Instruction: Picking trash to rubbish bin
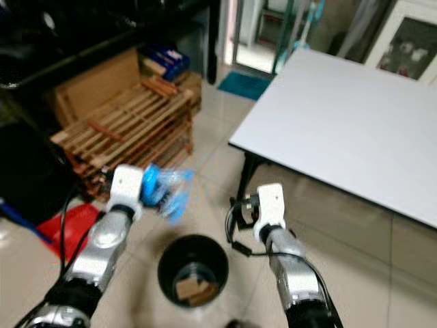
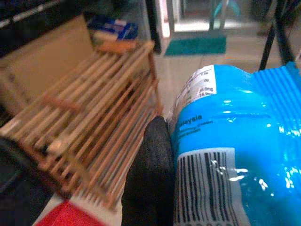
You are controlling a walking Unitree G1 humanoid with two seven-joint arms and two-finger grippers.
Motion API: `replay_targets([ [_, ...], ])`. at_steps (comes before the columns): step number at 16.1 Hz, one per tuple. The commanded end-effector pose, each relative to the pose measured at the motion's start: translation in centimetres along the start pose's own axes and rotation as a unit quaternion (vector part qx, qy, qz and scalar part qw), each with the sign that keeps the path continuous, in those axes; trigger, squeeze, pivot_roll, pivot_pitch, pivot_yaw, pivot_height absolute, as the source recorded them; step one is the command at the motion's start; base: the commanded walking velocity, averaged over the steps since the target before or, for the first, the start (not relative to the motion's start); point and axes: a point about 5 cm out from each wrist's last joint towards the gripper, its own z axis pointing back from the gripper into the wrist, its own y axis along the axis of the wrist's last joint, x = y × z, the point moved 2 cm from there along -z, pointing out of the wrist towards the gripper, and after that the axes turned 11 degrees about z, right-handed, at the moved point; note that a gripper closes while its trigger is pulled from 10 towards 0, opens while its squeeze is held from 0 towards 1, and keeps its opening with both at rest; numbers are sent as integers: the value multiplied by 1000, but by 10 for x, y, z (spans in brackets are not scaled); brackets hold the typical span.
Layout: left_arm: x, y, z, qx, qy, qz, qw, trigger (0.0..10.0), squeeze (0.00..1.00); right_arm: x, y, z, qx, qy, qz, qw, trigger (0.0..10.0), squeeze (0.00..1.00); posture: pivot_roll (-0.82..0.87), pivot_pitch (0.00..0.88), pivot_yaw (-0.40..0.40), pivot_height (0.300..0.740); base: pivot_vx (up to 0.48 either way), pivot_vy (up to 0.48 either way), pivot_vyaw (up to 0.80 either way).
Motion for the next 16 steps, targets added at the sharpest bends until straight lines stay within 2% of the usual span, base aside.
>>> replay_targets([
  [1,9,-4,-1,-6,-22,-5,1000,10000,0,4,-9,2,-13,2,-2,1000,10000,0,-23,64,-43,740,0,0,0],
  [2,11,-15,0,-28,-31,-10,999,10000,0,2,-24,3,-38,14,2,999,10000,0,-20,64,-47,740,0,0,0],
  [6,17,-42,3,-82,-46,-15,995,10000,0,0,-55,8,-101,34,12,994,10000,0,-22,65,-51,740,0,0,0],
  [8,22,-53,6,-105,-50,-2,993,10000,0,0,-57,8,-99,33,6,995,10000,0,-24,65,-51,740,0,0,0],
  [10,20,-67,11,-134,-33,13,990,10000,0,-2,-64,7,-111,35,0,993,10000,0,-21,64,-53,740,0,0,0],
  [14,18,-90,23,-188,-31,1,982,10000,0,-11,-80,10,-145,44,0,988,10000,0,-21,60,-53,740,0,0,0],
  [16,18,-94,24,-205,-27,-13,978,10000,0,-14,-86,11,-159,49,-2,986,10000,0,-18,57,-56,740,0,0,0],
])
